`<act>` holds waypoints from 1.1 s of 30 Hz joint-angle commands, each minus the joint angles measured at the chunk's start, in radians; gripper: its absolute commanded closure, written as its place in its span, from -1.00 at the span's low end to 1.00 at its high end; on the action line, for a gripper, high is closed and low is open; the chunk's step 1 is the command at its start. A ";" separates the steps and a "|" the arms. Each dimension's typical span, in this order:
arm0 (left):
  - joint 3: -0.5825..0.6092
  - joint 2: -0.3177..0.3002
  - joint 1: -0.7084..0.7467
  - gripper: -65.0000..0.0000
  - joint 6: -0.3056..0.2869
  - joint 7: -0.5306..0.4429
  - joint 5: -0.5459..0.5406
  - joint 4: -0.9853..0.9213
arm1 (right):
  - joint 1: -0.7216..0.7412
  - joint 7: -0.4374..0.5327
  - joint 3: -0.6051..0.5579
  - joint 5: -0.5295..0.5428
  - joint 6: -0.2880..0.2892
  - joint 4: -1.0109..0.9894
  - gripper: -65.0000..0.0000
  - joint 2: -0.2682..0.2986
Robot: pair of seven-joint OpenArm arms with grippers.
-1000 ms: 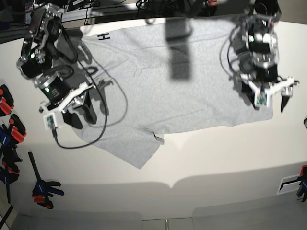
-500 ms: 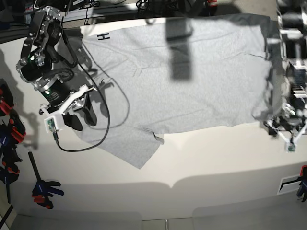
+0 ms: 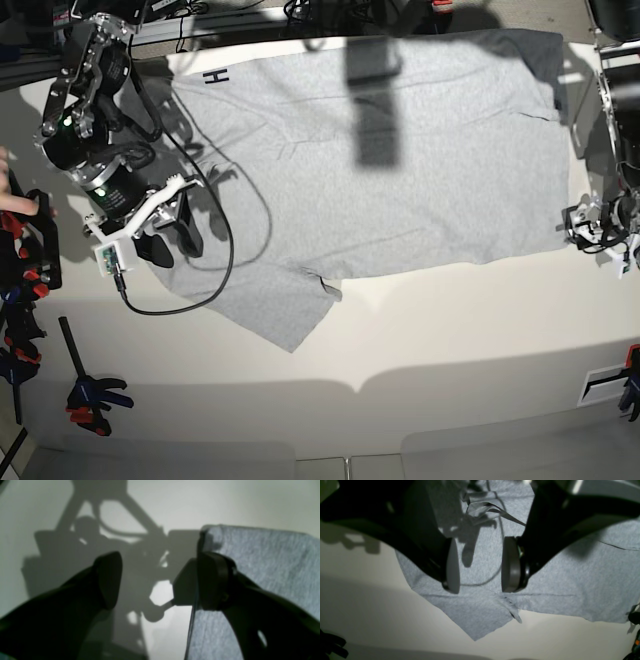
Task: Fold the T-shirt properly
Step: 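Release the shoulders and move both grippers down to the shirt's side edges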
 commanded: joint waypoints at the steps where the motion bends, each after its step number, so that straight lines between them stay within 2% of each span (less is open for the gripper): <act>1: -0.005 -0.017 -0.020 -0.34 -0.025 -0.010 -0.034 0.013 | 0.013 0.027 0.003 0.013 0.007 0.017 0.18 0.011; 5: -0.005 -0.014 -0.014 -0.34 -0.162 0.014 -0.113 0.012 | 0.013 0.026 0.003 0.018 0.007 0.017 0.18 0.011; 7: -0.005 -0.014 -0.015 -0.34 -0.209 0.034 -0.156 0.013 | 0.013 0.026 0.003 0.018 0.007 0.017 0.18 0.011; 15: -0.005 -0.011 -0.014 -0.34 -0.222 0.075 -0.212 0.013 | 0.013 0.026 0.003 0.018 0.007 0.017 0.18 0.011; 18: -0.005 0.010 -0.014 -0.34 -0.228 0.075 -0.248 0.013 | 0.013 0.026 0.003 0.018 0.007 0.017 0.18 0.011; 25: -0.005 0.061 -0.014 -0.33 -0.227 0.064 -0.201 0.013 | 0.013 0.014 0.003 0.018 0.007 0.017 0.18 0.011; 30: -0.005 0.041 -0.017 -0.32 -0.227 0.076 -0.159 0.013 | 0.013 0.012 0.003 0.018 0.007 0.017 0.18 0.011; 33: -0.005 0.024 -0.017 -0.23 -0.227 0.096 -0.161 0.013 | 0.013 0.012 0.003 0.018 0.007 0.017 0.18 0.011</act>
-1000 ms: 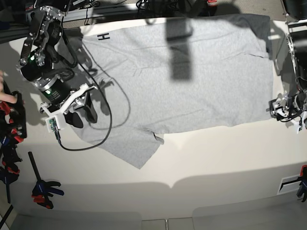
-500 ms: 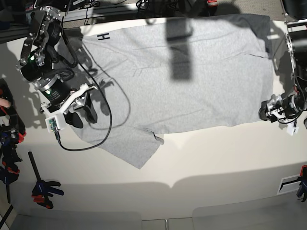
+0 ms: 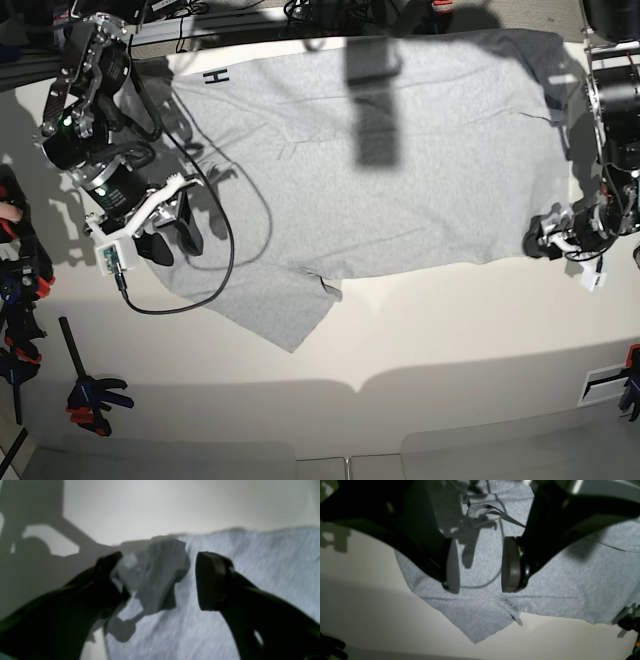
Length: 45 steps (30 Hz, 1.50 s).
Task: Fold the T-shirt properly
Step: 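Release the shoulders and move both grippers down to the shirt's side edges, then grasp the hem corners of the grey shirt with both grippers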
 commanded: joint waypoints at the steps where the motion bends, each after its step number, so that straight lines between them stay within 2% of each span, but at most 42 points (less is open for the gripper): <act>1: -0.003 -0.023 -0.022 -0.19 0.000 0.005 0.001 0.010 | 0.013 0.024 0.003 0.018 0.007 0.017 0.18 0.011; 6: -0.003 -0.024 -0.022 0.09 0.000 -0.009 -0.027 0.010 | 0.013 0.024 0.003 0.018 0.007 0.017 0.18 0.011; 8: -0.003 -0.025 -0.022 0.39 0.000 -0.064 -0.027 0.010 | 0.013 0.026 0.003 0.017 0.007 0.017 0.18 0.010; 10: -0.003 -0.026 -0.023 0.93 0.001 -0.121 -0.024 0.010 | 0.014 0.080 -0.002 -0.010 0.007 0.003 0.18 -0.006; 11: -0.003 -0.025 -0.025 1.00 0.001 -0.129 -0.026 0.010 | 0.014 0.129 -0.008 -0.039 0.007 -0.012 0.18 -0.021; 14: -0.003 -0.025 -0.027 1.00 0.001 -0.126 -0.028 0.025 | 0.045 0.221 -0.053 -0.154 0.006 -0.087 0.18 -0.067; 18: -0.003 -0.025 -0.026 1.00 0.000 -0.112 -0.028 0.032 | 0.166 0.222 -0.151 -0.343 -0.001 -0.212 0.18 -0.108; 20: -0.003 -0.025 -0.027 1.00 0.001 -0.113 -0.028 0.032 | 0.248 0.215 -0.206 -0.445 -0.024 -0.283 0.18 -0.125; 23: -0.003 -0.025 -0.027 1.00 0.000 -0.112 -0.028 0.032 | 0.376 0.196 -0.280 -0.534 -0.084 -0.409 0.18 -0.140; 29: -0.003 -0.025 -0.026 1.00 0.001 -0.107 -0.028 0.032 | 0.647 0.213 -0.340 -0.650 -0.140 -0.806 0.18 -0.161; 33: -0.003 -0.025 -0.027 1.00 0.000 -0.096 -0.028 0.032 | 0.822 0.235 -0.340 -0.709 -0.177 -1.126 0.18 -0.150; 36: -0.003 -0.025 -0.027 1.00 0.001 -0.097 -0.029 0.032 | 0.922 0.251 -0.340 -0.736 -0.180 -1.304 0.18 -0.141; 40: -0.003 -0.025 -0.027 1.00 0.000 -0.097 -0.029 0.032 | 0.976 0.284 -0.340 -0.743 -0.180 -1.445 0.18 -0.136; 45: -0.003 -0.025 -0.027 1.00 0.001 -0.097 -0.029 0.032 | 0.954 0.310 -0.340 -0.751 -0.179 -1.558 0.18 -0.127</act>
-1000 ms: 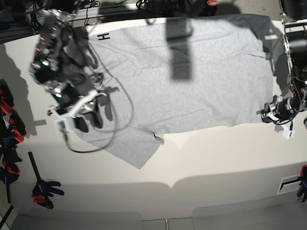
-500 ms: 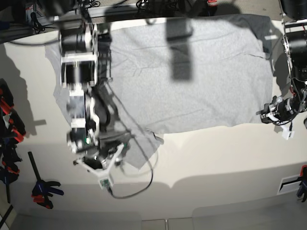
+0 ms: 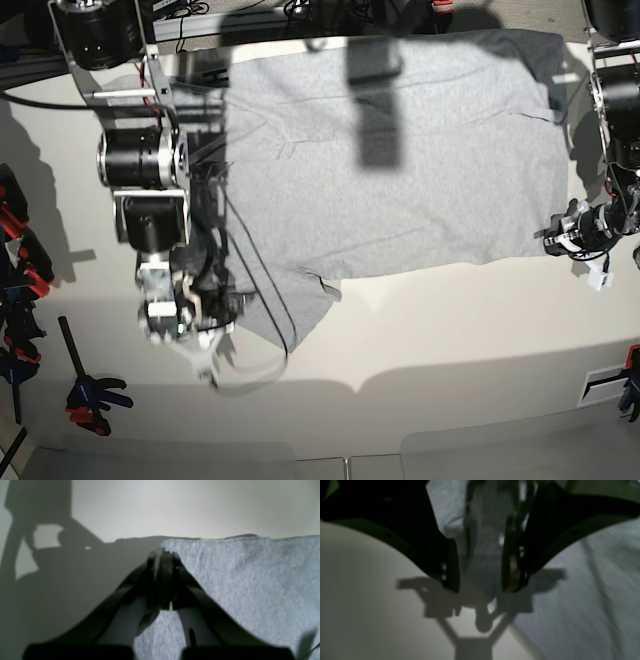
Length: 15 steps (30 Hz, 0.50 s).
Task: Fold the T-shirt properly
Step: 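Grasp the hem corners of the grey shirt with both grippers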
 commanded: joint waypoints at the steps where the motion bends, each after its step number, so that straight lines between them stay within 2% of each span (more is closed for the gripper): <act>1: -0.005 -0.021 -0.027 1.00 -0.008 -0.023 -0.012 0.014 | 0.039 0.023 0.000 0.001 -0.002 0.010 0.18 0.013; 8: -0.005 -0.021 -0.027 1.00 -0.008 -0.023 -0.012 0.014 | -0.008 0.029 0.000 0.002 0.005 0.005 0.18 0.050; 15: -0.005 -0.021 -0.027 1.00 -0.008 -0.023 -0.012 0.014 | -0.061 0.029 0.000 0.076 0.099 0.005 0.19 0.054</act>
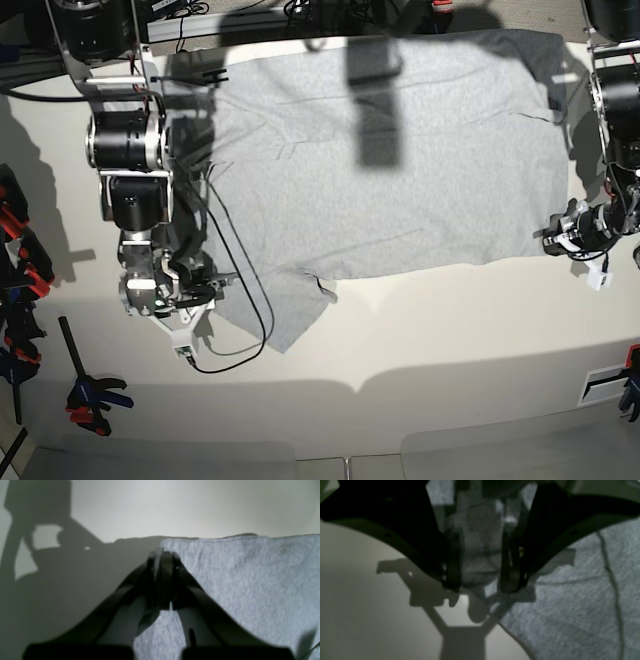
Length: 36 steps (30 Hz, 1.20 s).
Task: Fold the T-shirt properly
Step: 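Grasp the hem corners of the grey shirt with both grippers, then lift the hem and fold it over toward the collar with both grippers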
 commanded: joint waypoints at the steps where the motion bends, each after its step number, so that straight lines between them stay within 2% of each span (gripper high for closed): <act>1: -0.005 -0.022 -0.028 1.00 -0.008 -0.023 -0.013 0.014 | 0.008 -0.039 -0.001 0.002 0.037 0.000 0.19 -0.001; 3: -0.005 -0.022 -0.028 1.00 -0.008 -0.023 -0.013 0.014 | 0.010 -0.040 -0.001 0.005 0.042 0.000 0.21 -0.001; 7: -0.005 -0.022 -0.028 1.00 -0.008 -0.023 -0.013 0.014 | 0.009 -0.040 -0.001 0.005 0.042 0.000 0.48 -0.001; 9: -0.005 -0.022 -0.028 1.00 -0.008 -0.023 -0.013 0.014 | 0.009 -0.039 -0.001 0.005 0.042 0.000 0.68 -0.001; 11: -0.005 -0.022 -0.028 1.00 -0.008 -0.024 -0.013 0.014 | 0.010 -0.035 -0.001 0.005 0.042 0.000 0.99 0.000; 36: -0.005 -0.022 -0.028 1.00 -0.008 -0.077 -0.012 0.022 | 0.084 -0.032 -0.001 0.005 0.040 0.032 1.00 0.000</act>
